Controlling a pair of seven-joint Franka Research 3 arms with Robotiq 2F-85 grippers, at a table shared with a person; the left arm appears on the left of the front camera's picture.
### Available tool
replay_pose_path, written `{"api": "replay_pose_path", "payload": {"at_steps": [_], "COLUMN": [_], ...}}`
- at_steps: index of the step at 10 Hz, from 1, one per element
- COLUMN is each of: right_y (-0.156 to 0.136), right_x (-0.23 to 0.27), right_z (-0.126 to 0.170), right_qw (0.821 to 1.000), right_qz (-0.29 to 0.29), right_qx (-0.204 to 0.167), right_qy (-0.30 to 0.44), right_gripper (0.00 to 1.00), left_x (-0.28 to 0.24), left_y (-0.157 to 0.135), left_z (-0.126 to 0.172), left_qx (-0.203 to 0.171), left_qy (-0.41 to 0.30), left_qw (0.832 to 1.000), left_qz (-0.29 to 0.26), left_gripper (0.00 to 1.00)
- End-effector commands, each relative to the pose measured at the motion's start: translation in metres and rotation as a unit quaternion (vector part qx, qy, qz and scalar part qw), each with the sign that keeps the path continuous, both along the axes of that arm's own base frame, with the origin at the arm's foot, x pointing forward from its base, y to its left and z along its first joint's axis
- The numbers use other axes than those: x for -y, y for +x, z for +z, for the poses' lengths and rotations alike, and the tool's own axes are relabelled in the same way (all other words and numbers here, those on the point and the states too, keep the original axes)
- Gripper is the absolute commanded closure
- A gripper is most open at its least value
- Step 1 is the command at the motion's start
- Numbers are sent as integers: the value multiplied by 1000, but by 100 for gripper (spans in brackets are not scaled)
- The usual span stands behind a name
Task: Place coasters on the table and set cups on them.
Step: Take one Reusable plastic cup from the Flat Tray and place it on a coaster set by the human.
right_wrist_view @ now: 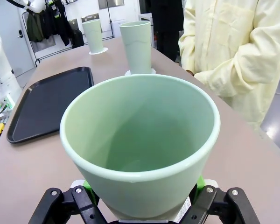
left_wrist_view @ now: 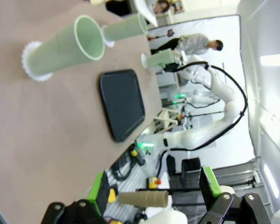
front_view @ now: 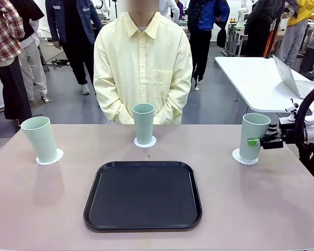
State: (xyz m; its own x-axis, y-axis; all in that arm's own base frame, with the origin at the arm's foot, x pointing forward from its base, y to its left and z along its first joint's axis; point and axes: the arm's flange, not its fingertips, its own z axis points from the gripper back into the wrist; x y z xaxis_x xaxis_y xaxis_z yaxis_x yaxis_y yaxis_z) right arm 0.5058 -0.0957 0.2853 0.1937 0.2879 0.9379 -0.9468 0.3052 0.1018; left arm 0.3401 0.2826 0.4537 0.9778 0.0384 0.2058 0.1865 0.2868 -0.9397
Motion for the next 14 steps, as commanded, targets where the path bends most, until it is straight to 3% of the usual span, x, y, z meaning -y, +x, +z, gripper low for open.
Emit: {"api": "replay_pose_path", "payload": {"at_steps": [1, 10, 11, 14], "right_y": [8, 17, 17, 14], "right_x": [-2, -6, -6, -4], "right_z": [-5, -14, -14, -10], "right_qw": [1000, 1000, 999, 999], "right_qz": [15, 30, 32, 30], "right_qx": [7, 0, -1, -4], "right_qy": [-6, 2, 1, -12], "right_gripper": [15, 15, 0, 0], "left_x": [0, 0, 0, 0], "left_y": [-1, -1, -1, -1], "left_z": [2, 2, 2, 2], "left_qx": [2, 2, 2, 2], "left_qy": [0, 0, 0, 0], "left_qw": [1000, 1000, 1000, 1000], "left_qz": [4, 4, 4, 4], "left_gripper": [0, 0, 0, 0]}}
